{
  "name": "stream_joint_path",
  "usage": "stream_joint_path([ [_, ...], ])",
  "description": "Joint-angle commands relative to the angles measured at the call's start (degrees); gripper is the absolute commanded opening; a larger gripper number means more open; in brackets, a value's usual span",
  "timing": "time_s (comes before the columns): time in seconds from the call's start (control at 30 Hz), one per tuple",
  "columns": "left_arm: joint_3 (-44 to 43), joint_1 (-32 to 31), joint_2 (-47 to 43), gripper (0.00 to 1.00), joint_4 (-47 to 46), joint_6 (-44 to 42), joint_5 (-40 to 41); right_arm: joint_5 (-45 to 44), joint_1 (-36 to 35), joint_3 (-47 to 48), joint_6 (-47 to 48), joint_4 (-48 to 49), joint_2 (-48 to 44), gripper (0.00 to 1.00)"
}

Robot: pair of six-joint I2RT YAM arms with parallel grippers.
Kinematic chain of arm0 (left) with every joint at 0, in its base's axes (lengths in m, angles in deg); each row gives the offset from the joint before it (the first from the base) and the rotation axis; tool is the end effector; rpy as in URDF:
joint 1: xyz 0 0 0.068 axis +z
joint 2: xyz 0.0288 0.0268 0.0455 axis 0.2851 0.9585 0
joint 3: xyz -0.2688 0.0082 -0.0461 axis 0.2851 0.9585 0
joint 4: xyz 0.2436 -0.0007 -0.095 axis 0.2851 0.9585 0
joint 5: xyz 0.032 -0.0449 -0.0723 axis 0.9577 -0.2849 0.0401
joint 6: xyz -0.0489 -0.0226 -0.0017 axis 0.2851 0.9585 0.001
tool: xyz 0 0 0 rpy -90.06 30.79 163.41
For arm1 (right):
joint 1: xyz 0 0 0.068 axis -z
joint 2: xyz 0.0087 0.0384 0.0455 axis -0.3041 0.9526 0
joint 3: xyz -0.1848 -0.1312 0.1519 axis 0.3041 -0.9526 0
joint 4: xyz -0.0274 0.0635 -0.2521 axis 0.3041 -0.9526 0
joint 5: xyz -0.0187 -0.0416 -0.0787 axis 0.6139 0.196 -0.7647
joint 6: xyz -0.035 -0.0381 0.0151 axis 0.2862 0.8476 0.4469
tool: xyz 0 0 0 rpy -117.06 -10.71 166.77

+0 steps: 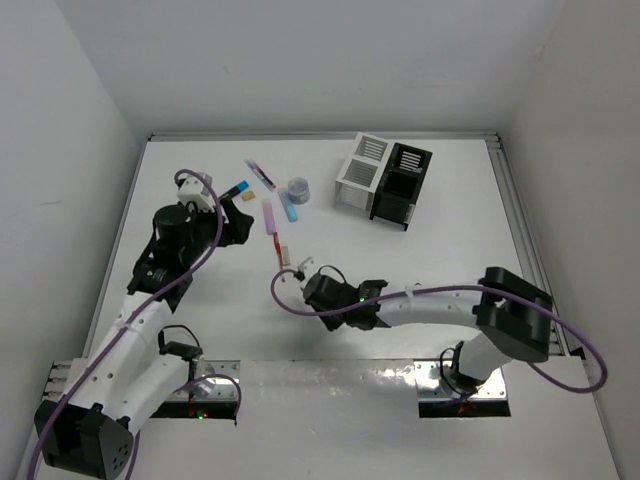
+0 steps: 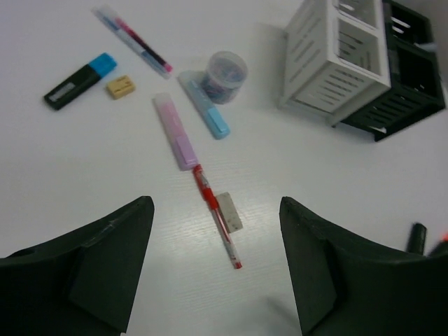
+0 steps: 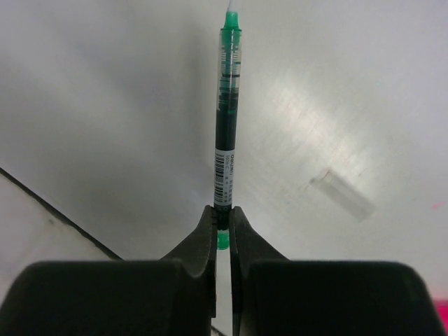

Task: Sort the stationery into containers
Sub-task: Pick up the pen from the center of the board.

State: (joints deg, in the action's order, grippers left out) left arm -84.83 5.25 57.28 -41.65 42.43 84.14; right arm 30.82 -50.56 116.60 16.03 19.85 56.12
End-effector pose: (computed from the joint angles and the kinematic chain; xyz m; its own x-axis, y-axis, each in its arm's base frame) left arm 0.1911 -0.0419 0.2965 -0.3715 -0.1700 -0.9127 0.2058 0.9436 -0.2595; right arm 0.1186 0.2721 0.1540 -0.7069 -0.4426 -0.5517 -0.5649 0.8227 0.0638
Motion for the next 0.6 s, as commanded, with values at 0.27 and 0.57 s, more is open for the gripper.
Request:
stream_joint_path([
  [0.27,1.96,-0.46,-0.38,0.84,-12.17,0.39,-38.31,-10.04,7.36,1.83,7.33,32.09,-10.65,0.00],
  [0.57,0.20,-1.52,3.84,0.81,-13.85,1.36,-40.08,-9.61,7.27,5.62,10.33,43.45,-7.22,0.00],
])
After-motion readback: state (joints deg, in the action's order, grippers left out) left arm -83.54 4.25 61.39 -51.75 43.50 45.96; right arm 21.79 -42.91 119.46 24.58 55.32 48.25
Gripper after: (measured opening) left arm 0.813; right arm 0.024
